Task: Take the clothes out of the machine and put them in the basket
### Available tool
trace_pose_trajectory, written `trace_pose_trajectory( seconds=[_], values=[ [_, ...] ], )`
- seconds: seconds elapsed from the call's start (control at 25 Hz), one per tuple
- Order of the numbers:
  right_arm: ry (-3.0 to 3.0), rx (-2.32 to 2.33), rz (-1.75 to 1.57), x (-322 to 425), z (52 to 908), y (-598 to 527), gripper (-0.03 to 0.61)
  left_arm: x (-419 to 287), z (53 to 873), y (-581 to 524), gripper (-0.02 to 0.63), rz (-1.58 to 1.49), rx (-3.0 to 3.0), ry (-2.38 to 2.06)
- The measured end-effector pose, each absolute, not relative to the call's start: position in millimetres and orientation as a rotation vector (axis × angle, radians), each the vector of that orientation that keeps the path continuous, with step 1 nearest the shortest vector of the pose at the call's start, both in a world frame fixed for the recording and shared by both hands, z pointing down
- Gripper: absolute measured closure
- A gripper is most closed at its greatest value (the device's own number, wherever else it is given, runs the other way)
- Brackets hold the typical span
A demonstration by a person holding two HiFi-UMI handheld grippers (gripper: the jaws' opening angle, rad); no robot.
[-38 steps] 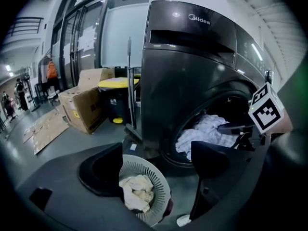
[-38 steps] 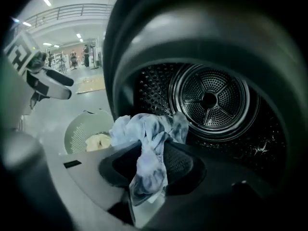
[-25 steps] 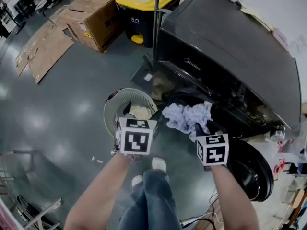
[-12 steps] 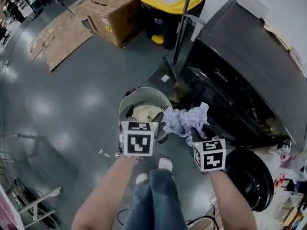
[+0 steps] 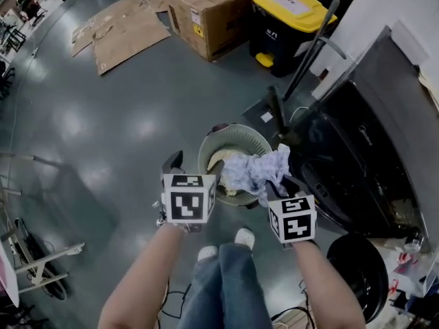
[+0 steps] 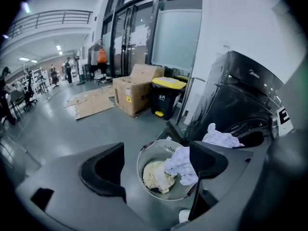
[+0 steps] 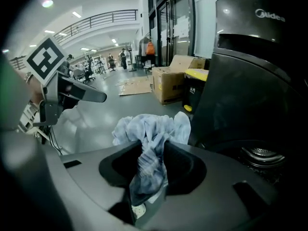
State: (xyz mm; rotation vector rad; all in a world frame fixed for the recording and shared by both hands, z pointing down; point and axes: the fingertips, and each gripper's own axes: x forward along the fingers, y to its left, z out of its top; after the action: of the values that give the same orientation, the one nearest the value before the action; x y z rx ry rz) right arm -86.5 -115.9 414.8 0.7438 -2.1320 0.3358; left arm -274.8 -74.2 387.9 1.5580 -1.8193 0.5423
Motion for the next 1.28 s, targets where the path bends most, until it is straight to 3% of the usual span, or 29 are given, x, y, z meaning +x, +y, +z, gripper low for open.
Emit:
trace_pose_trajectory(
  seconds=[0.44,0.52,0.6,0.64,1.04,1.28],
  values=[
    [-2.146,0.648,0.349,-147.1,446.0,-129.4,0.423,-317.8,404.2,-59.7,0.190,0.498,1.446,-1.866],
    [-2.174,0.638,0.393,-157.9,455.7,-132.1,0.350,-320.1,406.5,-62.1,0.192,0.490,1.442,-1.869],
    [-2.194,0.632,0.431,-166.3,465.4,-134.8,0.231,-319.8,409.8,-64.0,0.192,0.495,1.445,-1.864],
    [-2.192,0.624,0.437,-168.8,469.8,-135.8,0.218,-319.6,411.7,-65.3,0.192,0.502,1.447,-1.860],
    [-2.129,0.563,0.459,-162.7,501.6,-122.1,0.218,-313.6,440.4,-60.9,0.191,0.527,1.423,-1.816],
    [-2.113,0.569,0.500,-151.1,478.1,-115.4,0.219,-308.3,430.3,-59.3,0.191,0.539,1.417,-1.794]
  ],
)
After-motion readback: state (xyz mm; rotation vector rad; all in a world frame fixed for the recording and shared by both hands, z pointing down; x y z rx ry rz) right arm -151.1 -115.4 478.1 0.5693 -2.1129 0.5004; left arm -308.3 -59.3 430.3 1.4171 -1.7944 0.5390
